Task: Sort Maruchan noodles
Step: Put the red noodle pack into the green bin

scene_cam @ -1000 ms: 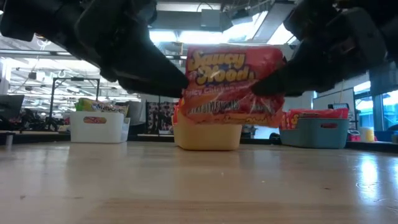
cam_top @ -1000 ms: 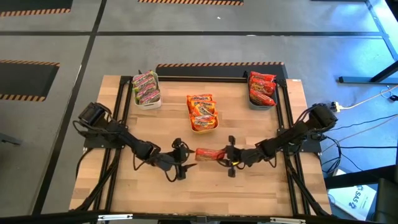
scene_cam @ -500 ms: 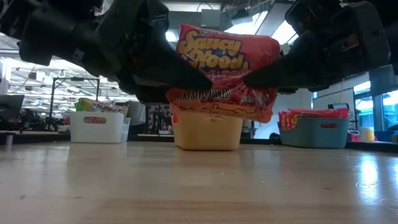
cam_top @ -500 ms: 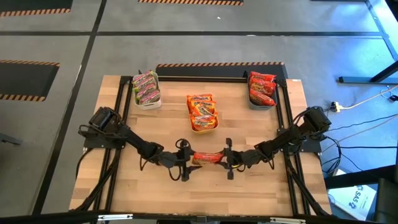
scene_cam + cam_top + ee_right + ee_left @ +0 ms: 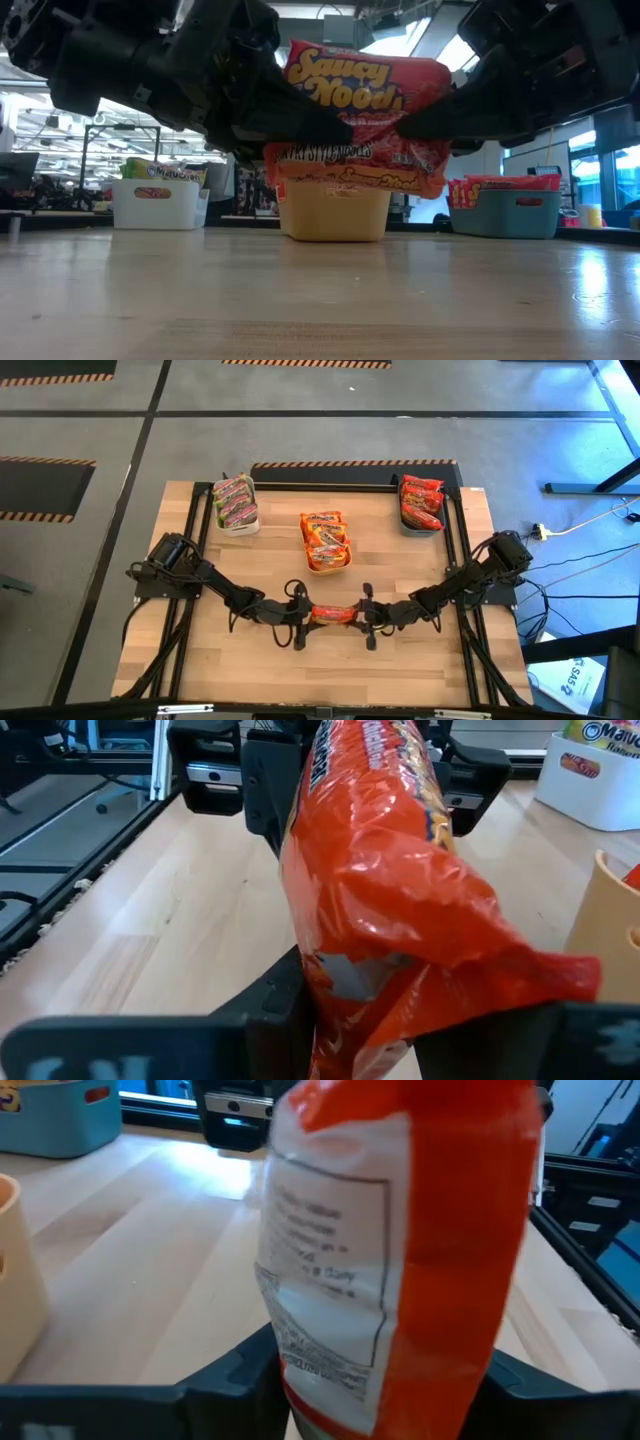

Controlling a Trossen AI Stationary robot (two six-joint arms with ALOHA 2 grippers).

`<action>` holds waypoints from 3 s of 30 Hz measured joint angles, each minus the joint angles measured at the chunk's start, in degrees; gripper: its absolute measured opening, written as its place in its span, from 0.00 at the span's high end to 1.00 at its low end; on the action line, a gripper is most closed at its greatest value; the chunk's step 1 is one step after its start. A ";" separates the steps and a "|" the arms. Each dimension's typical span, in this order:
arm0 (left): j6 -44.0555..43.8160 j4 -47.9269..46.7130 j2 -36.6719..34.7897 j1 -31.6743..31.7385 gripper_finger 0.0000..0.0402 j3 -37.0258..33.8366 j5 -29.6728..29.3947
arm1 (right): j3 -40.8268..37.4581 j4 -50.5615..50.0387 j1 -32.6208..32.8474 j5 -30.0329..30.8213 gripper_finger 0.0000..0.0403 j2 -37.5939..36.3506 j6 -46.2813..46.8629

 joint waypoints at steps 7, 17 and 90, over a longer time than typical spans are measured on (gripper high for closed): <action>-0.19 -0.24 -0.02 0.05 0.60 0.00 0.80 | 0.00 0.29 -0.02 1.15 0.54 0.00 0.21; -0.02 -5.78 -0.07 -0.14 0.60 0.04 0.83 | 0.09 -21.82 -0.02 -3.53 0.26 -13.36 4.38; -0.53 -13.61 -2.62 -2.91 0.46 0.00 -3.71 | 31.28 -114.21 -9.10 15.77 0.78 -29.66 13.17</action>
